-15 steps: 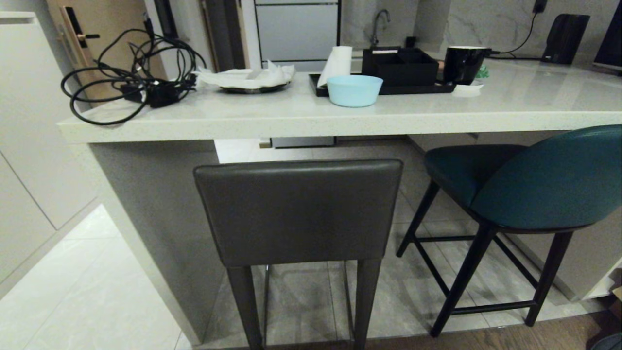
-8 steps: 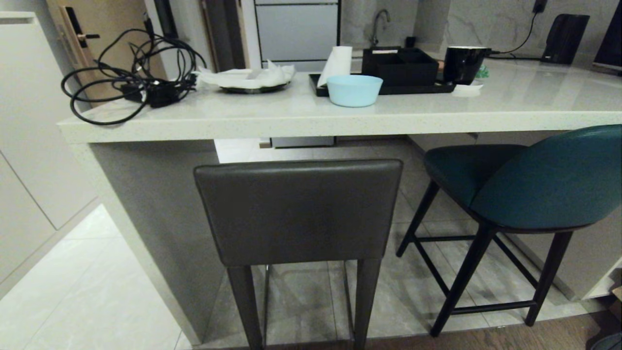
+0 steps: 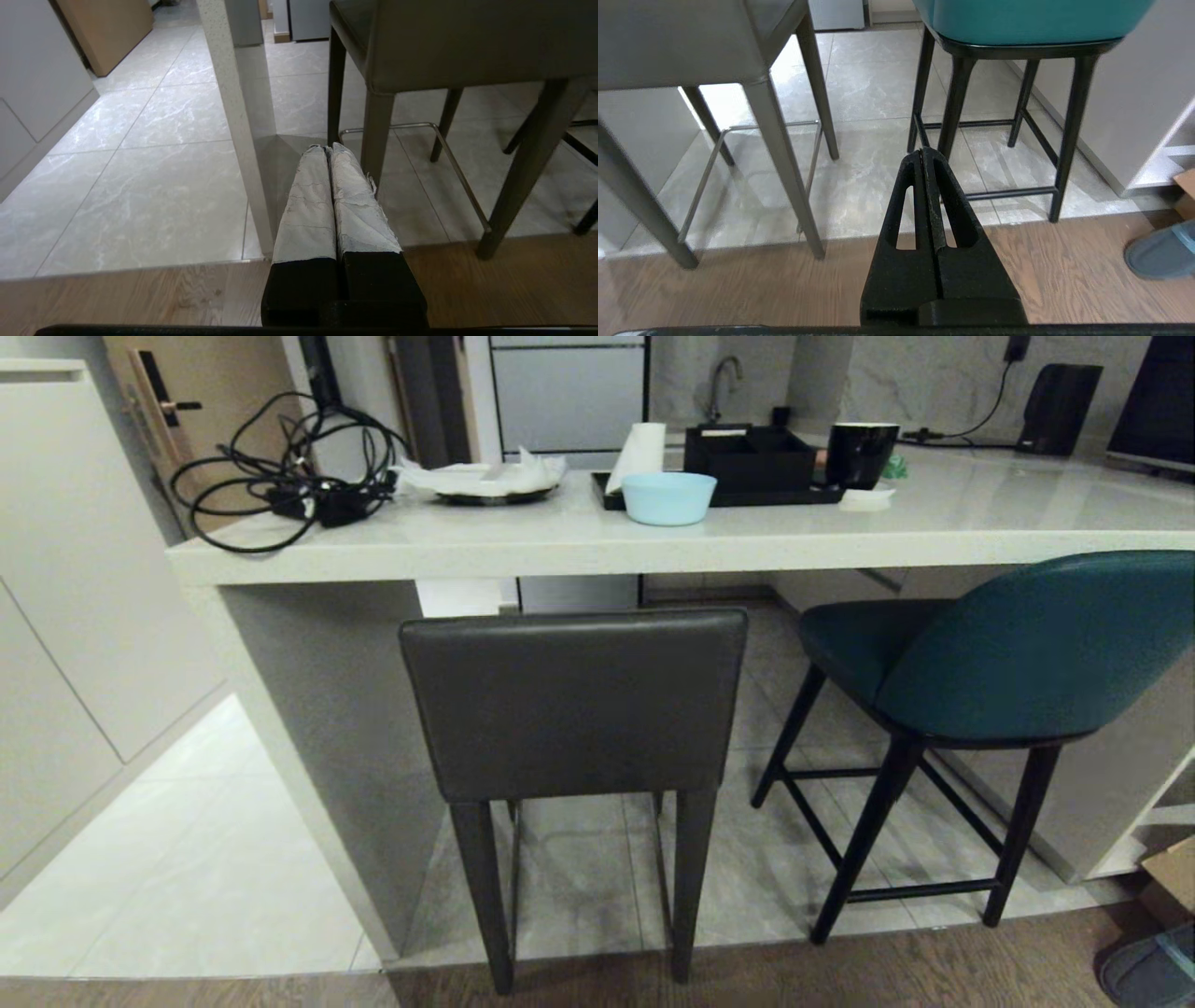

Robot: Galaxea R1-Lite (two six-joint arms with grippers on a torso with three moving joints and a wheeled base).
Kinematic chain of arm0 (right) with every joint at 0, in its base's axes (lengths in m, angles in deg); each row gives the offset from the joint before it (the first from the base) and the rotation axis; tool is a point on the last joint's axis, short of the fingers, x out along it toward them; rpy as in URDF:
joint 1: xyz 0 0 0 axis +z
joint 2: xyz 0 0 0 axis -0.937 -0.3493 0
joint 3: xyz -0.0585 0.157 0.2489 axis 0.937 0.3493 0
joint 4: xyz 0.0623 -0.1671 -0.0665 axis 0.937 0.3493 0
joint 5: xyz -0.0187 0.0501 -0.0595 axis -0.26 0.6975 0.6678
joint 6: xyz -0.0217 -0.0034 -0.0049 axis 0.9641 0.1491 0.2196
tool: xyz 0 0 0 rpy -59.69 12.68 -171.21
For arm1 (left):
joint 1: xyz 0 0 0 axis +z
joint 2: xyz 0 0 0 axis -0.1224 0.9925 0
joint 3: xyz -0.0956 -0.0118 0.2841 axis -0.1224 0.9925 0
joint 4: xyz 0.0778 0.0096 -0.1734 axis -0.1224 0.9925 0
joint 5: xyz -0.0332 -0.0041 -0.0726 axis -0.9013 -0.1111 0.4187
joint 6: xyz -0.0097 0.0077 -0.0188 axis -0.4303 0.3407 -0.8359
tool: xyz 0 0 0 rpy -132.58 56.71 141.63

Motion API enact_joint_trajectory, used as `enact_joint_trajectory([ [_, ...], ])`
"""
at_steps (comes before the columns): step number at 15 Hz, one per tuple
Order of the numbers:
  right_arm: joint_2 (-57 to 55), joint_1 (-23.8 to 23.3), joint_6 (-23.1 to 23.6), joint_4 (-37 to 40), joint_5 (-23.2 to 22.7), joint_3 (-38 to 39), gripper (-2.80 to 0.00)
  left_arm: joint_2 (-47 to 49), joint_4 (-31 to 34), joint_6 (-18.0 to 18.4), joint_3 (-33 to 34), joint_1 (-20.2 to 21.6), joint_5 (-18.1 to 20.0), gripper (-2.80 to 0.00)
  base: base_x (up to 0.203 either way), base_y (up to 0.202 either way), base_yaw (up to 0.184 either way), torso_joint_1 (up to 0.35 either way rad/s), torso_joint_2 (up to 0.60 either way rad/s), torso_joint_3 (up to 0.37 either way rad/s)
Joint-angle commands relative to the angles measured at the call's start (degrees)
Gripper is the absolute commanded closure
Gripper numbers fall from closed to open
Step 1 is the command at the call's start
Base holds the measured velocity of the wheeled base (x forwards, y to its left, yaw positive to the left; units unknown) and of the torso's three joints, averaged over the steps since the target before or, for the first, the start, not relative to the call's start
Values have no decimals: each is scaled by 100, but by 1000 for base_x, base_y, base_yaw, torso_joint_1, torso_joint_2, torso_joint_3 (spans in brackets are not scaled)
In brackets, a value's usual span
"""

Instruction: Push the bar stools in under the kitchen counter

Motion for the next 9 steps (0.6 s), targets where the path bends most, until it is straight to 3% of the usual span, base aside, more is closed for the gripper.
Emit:
enact_joint_trajectory([
  [1,-10,5,7,2,-4,0,0,2,4,-7,105,1,1,0,-114,0,-1,-6,7,4],
  [9,-10,1,33,-7,-13,0,0,2,-5,-171,105,-8,-8,0,0,0,0,0,0,0],
])
